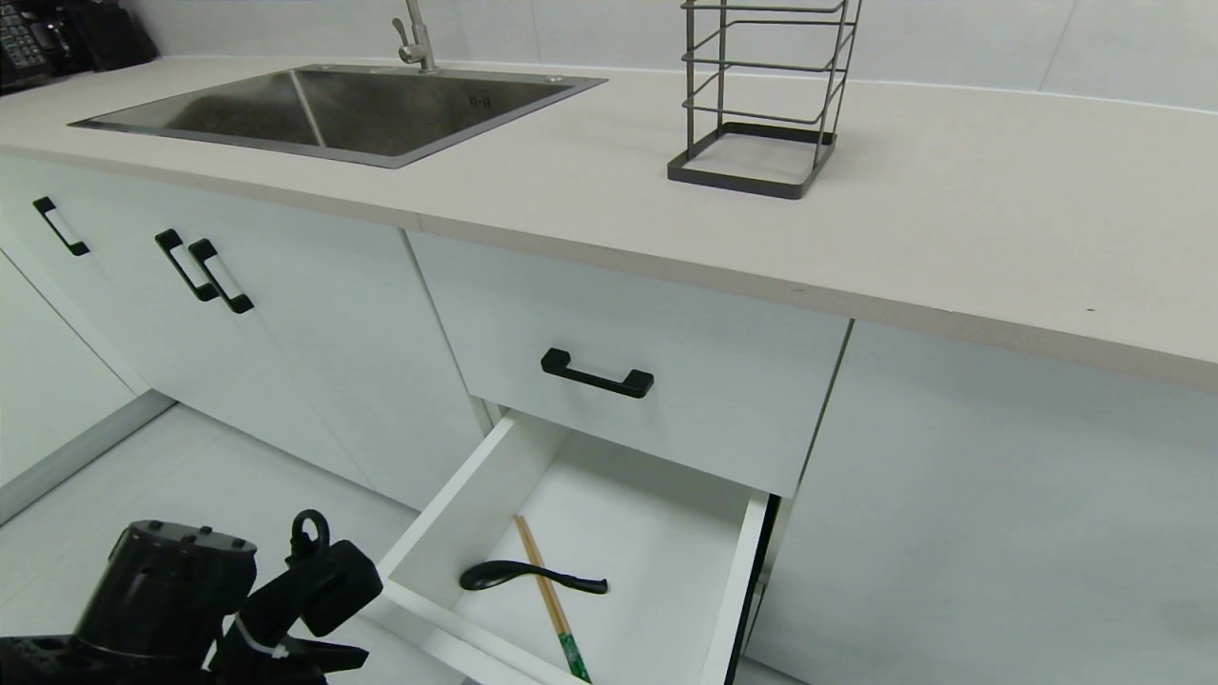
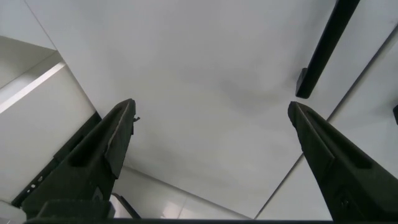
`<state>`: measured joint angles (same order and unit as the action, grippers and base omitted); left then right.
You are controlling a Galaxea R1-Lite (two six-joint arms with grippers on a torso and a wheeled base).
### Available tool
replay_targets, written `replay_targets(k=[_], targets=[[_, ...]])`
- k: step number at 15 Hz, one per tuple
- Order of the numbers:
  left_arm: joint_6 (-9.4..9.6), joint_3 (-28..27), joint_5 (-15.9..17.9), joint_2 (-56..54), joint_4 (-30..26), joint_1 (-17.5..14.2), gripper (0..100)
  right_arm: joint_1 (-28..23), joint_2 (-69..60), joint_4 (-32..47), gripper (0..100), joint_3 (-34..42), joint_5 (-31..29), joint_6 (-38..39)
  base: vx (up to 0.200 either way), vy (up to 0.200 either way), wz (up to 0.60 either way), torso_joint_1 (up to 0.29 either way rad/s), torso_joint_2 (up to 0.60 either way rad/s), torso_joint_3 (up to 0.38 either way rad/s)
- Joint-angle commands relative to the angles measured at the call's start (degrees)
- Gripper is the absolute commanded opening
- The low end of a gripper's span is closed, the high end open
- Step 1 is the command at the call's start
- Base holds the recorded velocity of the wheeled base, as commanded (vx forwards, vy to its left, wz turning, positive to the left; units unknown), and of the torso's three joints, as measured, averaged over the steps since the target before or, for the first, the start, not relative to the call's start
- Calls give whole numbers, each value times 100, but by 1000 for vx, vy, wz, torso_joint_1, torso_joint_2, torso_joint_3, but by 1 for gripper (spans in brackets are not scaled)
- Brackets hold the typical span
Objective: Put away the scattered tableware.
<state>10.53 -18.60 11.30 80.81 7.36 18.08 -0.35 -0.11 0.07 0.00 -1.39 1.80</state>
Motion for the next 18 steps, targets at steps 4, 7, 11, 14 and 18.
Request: replay_targets(k=[4,7,11,14,18], targets=[[-51,-82,-137,409,318,3,100,0,11,-7,100,0,-2,-13,0,0,0,0,0,0],[-60,-152,-128,471,336,3,100,0,11,-7,100,0,-2,-13,0,0,0,0,0,0],[-69,-275,-128,646,538,3,100,0,11,-7,100,0,-2,-13,0,0,0,0,0,0],[-69,-284,-111,664,688,3,100,0,11,-7,100,0,-2,-5,0,0,0,0,0,0],[-51,-469,-93,708,705,3,100,0,11,-7,100,0,-2,-5,0,0,0,0,0,0]])
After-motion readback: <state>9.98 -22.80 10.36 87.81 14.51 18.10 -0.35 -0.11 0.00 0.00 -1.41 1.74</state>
